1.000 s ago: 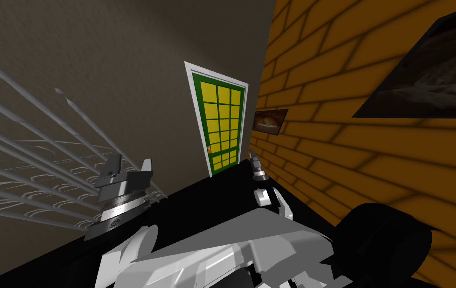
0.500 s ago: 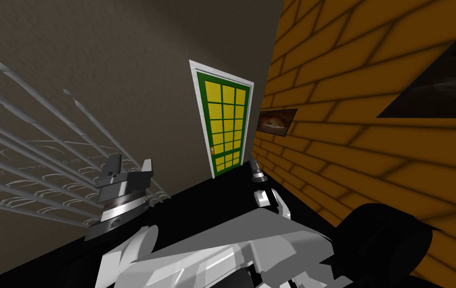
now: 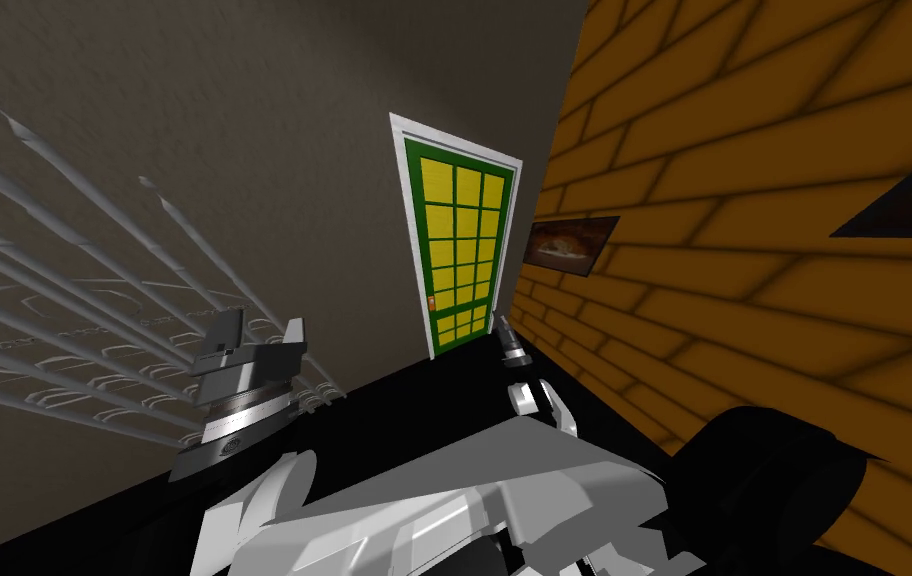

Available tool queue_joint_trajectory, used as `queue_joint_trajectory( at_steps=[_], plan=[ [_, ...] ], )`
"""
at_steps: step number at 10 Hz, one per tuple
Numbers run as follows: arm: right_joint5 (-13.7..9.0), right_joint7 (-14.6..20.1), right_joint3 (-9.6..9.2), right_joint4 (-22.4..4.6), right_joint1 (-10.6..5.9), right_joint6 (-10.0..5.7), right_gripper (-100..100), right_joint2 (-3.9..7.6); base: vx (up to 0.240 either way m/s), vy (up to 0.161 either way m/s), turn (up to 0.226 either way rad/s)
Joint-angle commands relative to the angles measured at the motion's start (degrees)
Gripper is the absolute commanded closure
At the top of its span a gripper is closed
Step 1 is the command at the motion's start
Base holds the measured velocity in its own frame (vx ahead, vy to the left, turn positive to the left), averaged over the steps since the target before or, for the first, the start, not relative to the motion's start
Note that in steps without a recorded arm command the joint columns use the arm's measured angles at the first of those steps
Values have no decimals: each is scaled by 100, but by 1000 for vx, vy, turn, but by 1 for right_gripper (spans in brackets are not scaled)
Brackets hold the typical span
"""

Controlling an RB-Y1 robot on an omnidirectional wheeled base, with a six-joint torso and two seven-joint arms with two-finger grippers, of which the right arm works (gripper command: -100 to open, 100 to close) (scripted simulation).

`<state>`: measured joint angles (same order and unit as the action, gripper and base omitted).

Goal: Pull the door open

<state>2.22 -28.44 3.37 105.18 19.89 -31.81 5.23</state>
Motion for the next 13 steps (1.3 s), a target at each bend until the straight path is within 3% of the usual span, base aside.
queue_joint_trajectory(
  at_steps=[1,13],
  plan=[
    [25,-216,13,-215,-13,-86,-100,14,116,52,78],
    [198,-1743,157,-1887,-320,-577,-100,94,110,45,76]
  ],
)
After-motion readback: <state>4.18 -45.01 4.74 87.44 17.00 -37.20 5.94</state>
